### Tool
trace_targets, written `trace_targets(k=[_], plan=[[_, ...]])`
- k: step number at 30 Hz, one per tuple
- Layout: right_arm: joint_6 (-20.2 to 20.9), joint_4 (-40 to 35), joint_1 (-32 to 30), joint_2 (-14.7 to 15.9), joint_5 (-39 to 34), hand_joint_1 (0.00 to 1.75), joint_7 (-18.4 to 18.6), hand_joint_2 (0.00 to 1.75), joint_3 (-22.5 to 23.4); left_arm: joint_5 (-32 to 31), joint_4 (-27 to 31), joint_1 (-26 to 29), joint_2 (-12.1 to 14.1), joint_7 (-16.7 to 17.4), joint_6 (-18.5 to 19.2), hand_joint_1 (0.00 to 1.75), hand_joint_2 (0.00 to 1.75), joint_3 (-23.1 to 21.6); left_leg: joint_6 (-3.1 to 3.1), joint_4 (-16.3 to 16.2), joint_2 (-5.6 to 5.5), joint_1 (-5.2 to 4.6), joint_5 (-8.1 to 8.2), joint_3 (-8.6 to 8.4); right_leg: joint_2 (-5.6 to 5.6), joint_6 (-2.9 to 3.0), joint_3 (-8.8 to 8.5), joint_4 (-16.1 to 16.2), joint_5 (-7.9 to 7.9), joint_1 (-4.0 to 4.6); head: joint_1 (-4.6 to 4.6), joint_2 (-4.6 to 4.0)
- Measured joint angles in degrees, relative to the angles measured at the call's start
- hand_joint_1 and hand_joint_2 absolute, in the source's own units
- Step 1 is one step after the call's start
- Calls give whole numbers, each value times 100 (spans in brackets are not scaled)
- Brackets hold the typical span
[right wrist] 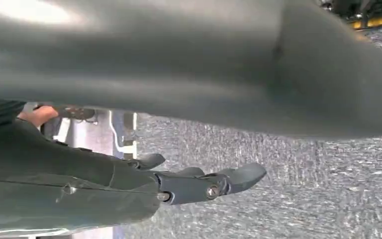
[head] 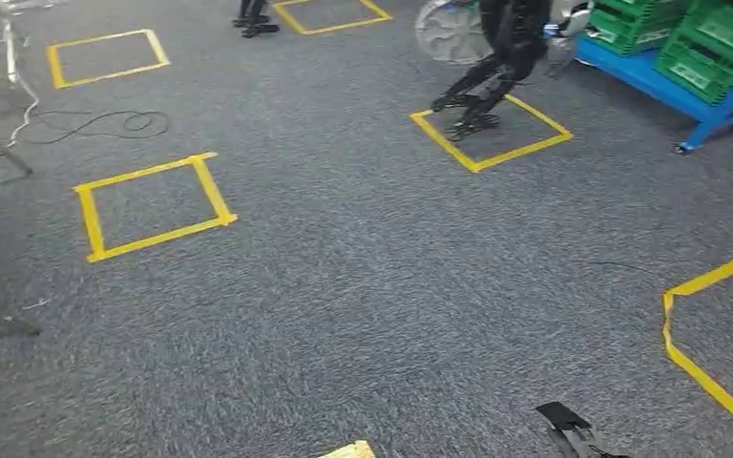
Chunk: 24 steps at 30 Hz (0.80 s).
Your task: Take the parts from the cabinet and place them on the table.
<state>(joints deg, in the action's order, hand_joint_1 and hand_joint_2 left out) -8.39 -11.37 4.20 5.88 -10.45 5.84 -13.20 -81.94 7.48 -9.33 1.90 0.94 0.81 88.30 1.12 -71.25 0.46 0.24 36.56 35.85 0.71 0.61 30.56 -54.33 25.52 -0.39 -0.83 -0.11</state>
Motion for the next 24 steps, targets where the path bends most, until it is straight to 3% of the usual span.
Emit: trace_targets(k=[1,2,3,5,6,8,10,11,12,13,15,16,17,18,20,21,22,24], plan=[[2,0,-3,-2,0,0,0,0,-2,0,0,8,-2,0,0,0,0,0,-13,-264,-8,-5,31,152,48,5,5,-1,-3,11,2,0],[2,0,-3,-2,0,0,0,0,-2,0,-2,20,-2,0,0,0,0,0,-43,-173,-14,-11,-112,134,111,8,0,-1,-5,23,7,0],[2,0,-2,-2,0,0,2,0,-4,-2,0,23,-4,0,0,0,0,0,-82,188,-25,-19,-357,-17,164,8,-8,-1,-6,29,15,0],[2,0,-2,-2,-4,0,11,0,-4,-4,0,17,4,0,0,0,0,0,-175,1365,-141,-52,-934,-575,268,6,-44,-1,-6,36,15,0],[2,0,0,-7,-11,0,13,0,-4,-4,0,15,20,0,0,0,0,0,-223,1765,-355,-68,-993,-732,294,-2,-33,-4,-6,33,17,0],[6,0,0,-7,-11,0,18,0,-4,-7,0,-5,31,0,0,0,0,0,-206,1803,-257,-88,-1004,-735,363,-48,4,-7,-20,34,22,0],[15,0,-9,-13,-13,0,20,0,-9,-7,0,-15,28,2,0,0,0,0,-251,1840,-193,-94,-1027,-747,438,-120,9,26,-47,19,22,0],[15,0,-12,-13,-13,0,22,0,-9,-6,0,-18,15,2,0,0,0,0,-282,1941,-127,-26,-1083,-783,386,-131,15,-20,-10,28,18,0],[15,2,-17,-13,-13,0,24,0,-11,-4,0,-17,7,7,0,0,0,0,-293,1977,-91,-41,-1094,-805,183,-146,78,-176,122,48,2,0],[15,2,-12,-13,-13,0,24,0,-11,-4,0,-13,7,7,0,0,0,0,-315,1983,-58,-41,-1100,-804,57,-177,270,-593,395,35,-42,0],[15,2,-10,-13,-13,0,24,0,-11,-4,0,-2,7,7,0,0,0,0,-315,1980,33,-43,-1098,-800,-3,-228,728,-1604,858,2,-90,0],[17,2,-15,-13,-13,0,24,0,-13,-4,0,0,7,9,0,0,0,0,-311,1978,78,-43,-1096,-796,-8,-254,887,-1949,951,-20,-109,0],[15,2,-21,-15,-13,0,24,0,-13,-4,0,2,4,9,2,0,0,0,-306,1975,113,-43,-1092,-800,-20,-274,896,-1952,877,-41,-122,0],[15,2,-21,-13,-13,0,22,0,-13,-4,0,2,0,11,2,0,0,0,-288,1966,145,-37,-1080,-807,-35,-294,757,-1674,679,-65,-138,0],[13,2,-18,-13,-13,0,7,0,-13,-4,0,-1,-15,22,7,0,0,0,-229,1925,218,-7,-1033,-836,-159,-331,121,-462,106,-97,-160,0],[13,2,-14,-15,-13,0,-4,0,-13,-4,0,-1,-11,26,20,0,0,0,-181,1890,248,-25,-999,-847,-338,-357,-90,-4,87,-92,-190,0],[13,2,-11,-20,-13,0,-11,0,-13,-4,0,-10,5,28,22,0,0,0,-157,1862,255,-47,-976,-842,-253,-275,-94,0,82,-58,-210,0],[2,4,-12,-20,-13,0,-22,0,-13,-4,0,-17,2,37,28,0,0,0,-137,1868,298,-57,-980,-842,-178,-205,-62,-14,76,-47,-120,0]])
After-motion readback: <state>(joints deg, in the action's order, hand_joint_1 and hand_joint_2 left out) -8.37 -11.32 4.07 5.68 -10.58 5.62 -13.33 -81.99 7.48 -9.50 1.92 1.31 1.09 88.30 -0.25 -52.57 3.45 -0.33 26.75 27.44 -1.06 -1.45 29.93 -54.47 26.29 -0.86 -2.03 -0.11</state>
